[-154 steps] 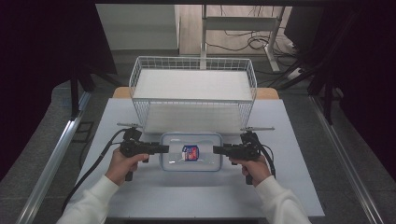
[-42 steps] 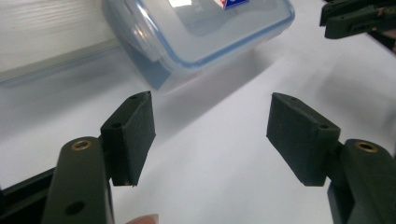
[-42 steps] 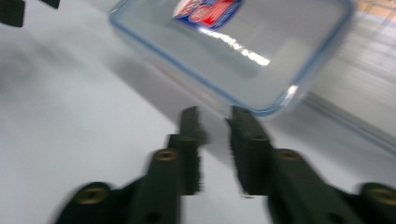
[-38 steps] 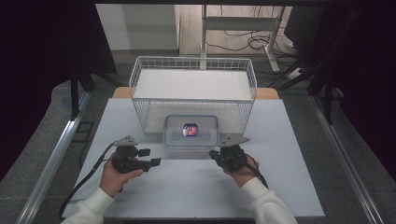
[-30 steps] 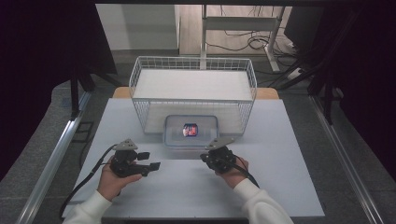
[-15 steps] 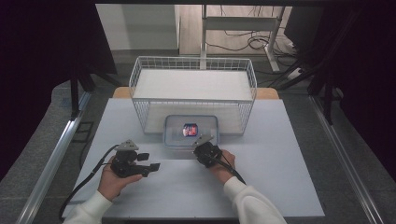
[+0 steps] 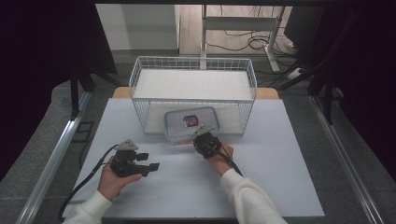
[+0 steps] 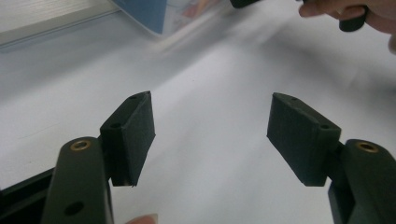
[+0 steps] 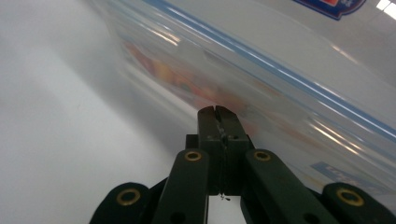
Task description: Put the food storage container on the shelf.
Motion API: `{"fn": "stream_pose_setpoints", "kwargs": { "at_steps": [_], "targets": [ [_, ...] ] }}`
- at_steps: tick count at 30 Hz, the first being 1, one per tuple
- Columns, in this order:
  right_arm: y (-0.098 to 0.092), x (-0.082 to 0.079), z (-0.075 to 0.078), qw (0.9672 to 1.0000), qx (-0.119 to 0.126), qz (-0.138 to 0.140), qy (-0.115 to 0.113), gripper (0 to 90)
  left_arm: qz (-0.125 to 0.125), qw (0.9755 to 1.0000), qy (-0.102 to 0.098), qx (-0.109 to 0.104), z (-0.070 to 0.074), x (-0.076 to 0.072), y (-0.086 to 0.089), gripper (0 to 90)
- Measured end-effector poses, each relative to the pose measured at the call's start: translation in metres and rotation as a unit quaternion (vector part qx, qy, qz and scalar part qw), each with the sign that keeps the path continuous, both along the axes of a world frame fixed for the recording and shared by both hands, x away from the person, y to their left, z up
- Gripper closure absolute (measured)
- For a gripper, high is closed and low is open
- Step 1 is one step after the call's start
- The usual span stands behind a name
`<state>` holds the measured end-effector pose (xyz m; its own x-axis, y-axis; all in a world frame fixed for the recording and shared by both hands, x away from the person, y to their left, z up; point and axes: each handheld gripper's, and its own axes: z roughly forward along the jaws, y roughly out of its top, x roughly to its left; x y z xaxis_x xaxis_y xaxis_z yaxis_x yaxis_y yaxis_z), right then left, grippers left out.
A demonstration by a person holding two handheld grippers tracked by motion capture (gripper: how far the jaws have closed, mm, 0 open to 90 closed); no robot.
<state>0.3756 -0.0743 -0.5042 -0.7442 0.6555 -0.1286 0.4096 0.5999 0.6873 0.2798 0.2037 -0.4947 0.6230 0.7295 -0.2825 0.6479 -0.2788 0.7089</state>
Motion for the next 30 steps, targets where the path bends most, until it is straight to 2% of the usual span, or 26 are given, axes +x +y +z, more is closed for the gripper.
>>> {"fn": "stream_pose_setpoints", "kwargs": {
  "at_steps": [7,8,11,19,24,27,30],
  "targets": [
    [0.013,0.027,0.0,1.0,0.004,-0.008,-0.003,89.0,0.002,1.0,0.001,0.004,-0.001,0.001,0.001,31.4],
    [0.013,0.027,0.0,1.0,0.004,-0.008,-0.003,89.0,0.002,1.0,0.001,0.004,-0.001,0.001,0.001,31.4],
    [0.02,0.043,0.0,0.9998,0.008,-0.019,-0.002,89.0,0.002,0.9999,-0.001,0.01,-0.001,0.001,0.002,31.3],
    [0.032,0.058,-0.001,0.9995,0.013,-0.028,0.003,89.0,0.001,0.9999,-0.001,0.015,-0.001,0.002,0.004,31.1],
    [0.029,0.052,0.002,0.9996,0.013,-0.024,0.001,89.0,0.002,0.9999,-0.001,0.016,0.0,0.001,0.004,30.9],
    [0.008,0.029,0.015,0.9996,0.028,0.003,0.0,89.0,0.004,0.9998,-0.005,0.018,0.001,0.0,0.005,30.7],
    [-0.015,0.008,0.022,0.9993,0.036,0.009,0.006,89.0,0.005,0.9998,-0.006,0.016,0.001,-0.001,0.005,30.7]
  ]
}}
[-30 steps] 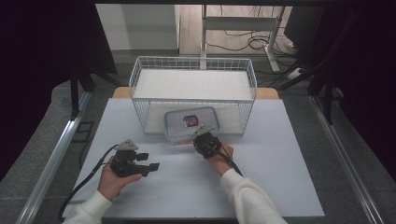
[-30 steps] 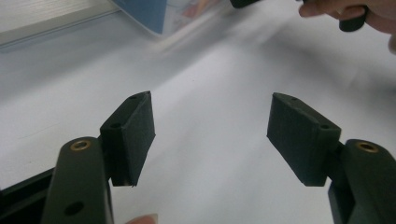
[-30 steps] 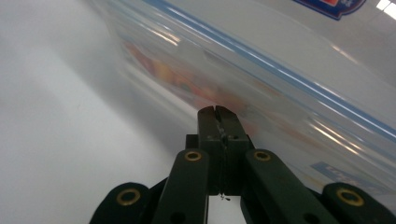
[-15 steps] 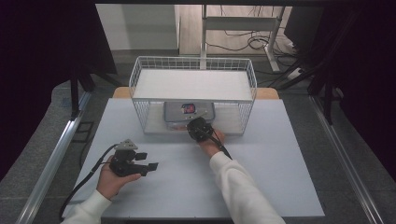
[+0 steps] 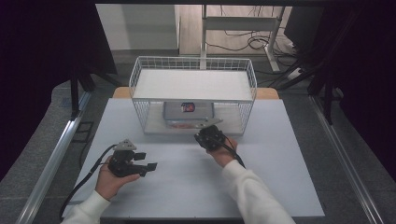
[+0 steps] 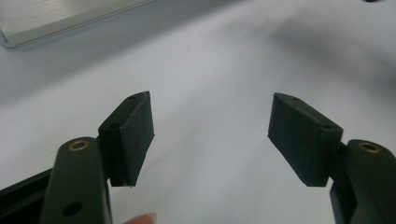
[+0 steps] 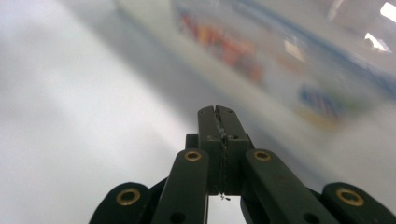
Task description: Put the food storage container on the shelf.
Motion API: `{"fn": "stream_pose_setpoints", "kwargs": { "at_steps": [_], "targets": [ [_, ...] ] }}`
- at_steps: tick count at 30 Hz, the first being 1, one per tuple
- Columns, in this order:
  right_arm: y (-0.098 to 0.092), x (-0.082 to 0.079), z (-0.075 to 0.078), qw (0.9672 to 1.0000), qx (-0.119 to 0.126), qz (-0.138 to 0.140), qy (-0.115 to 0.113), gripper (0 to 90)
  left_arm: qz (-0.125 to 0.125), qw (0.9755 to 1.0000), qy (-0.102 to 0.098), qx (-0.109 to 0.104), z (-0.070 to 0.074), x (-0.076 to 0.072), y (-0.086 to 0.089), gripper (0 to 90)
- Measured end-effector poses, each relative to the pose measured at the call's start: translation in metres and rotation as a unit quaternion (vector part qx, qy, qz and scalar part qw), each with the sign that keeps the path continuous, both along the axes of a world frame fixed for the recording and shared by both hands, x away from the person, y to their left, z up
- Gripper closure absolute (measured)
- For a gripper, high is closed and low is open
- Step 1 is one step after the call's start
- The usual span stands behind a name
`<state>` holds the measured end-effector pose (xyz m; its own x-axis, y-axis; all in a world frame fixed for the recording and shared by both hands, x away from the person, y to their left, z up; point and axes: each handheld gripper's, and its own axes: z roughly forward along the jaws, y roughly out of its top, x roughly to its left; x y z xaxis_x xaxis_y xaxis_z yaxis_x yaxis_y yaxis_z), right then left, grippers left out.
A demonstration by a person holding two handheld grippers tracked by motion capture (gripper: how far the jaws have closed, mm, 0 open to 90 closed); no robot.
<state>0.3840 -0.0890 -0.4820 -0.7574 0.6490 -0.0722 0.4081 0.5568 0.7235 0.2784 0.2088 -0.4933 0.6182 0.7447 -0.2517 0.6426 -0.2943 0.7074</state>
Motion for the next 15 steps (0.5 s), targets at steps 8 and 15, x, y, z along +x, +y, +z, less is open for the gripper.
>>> {"fn": "stream_pose_setpoints", "kwargs": {
  "at_steps": [8,15],
  "targets": [
    [-0.08,-0.069,0.015,0.9994,0.031,0.001,0.014,88.9,0.003,1.0,0.002,-0.008,0.001,0.0,0.0,30.4],
    [-0.095,-0.081,0.019,0.9985,0.053,-0.013,0.005,38.3,0.007,0.9999,0.003,-0.014,0.002,0.002,0.001,30.2]
  ]
}}
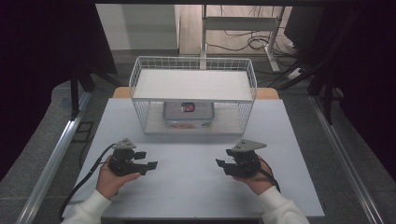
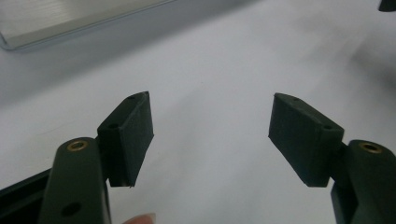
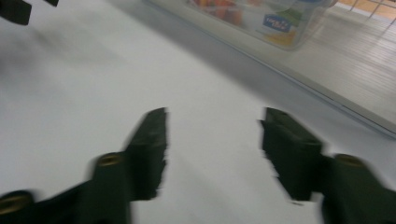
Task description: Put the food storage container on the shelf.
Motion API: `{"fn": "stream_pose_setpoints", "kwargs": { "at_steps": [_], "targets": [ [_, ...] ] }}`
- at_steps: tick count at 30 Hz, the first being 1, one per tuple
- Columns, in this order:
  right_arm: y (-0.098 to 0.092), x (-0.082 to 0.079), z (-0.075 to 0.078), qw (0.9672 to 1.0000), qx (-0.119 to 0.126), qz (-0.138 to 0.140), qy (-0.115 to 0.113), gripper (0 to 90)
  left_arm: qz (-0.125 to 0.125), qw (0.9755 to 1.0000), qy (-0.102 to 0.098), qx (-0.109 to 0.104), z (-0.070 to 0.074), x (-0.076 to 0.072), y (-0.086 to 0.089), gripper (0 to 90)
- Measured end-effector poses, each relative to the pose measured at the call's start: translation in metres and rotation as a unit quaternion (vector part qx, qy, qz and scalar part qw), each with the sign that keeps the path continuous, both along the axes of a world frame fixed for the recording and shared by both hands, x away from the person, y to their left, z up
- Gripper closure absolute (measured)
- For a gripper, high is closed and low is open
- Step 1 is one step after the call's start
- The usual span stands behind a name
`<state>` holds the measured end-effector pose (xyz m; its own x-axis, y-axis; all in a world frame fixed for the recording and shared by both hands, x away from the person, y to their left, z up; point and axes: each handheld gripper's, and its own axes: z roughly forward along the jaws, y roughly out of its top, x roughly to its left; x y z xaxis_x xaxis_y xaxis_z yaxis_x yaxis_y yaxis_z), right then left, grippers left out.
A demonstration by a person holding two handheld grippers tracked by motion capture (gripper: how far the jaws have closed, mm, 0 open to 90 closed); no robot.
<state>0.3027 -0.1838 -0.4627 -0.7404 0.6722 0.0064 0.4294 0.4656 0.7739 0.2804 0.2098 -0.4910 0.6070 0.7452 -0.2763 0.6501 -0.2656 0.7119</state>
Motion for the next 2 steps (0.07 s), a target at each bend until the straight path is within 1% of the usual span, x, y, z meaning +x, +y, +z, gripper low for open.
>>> {"fn": "stream_pose_setpoints", "kwargs": {
  "at_steps": [1,2],
  "targets": [
    [-0.0001,0.0003,0.001,1.0,0.008,0.002,0.004,31.8,0.0,1.0,-0.002,0.0,0.0005,0.0003,0.001,30.2],
    [-0.0007,0.0005,0.0012,0.9999,0.009,0.004,0.004,30.5,0.0,1.0,-0.002,0.0,0.0005,0.0003,0.001,30.1]
  ]
}}
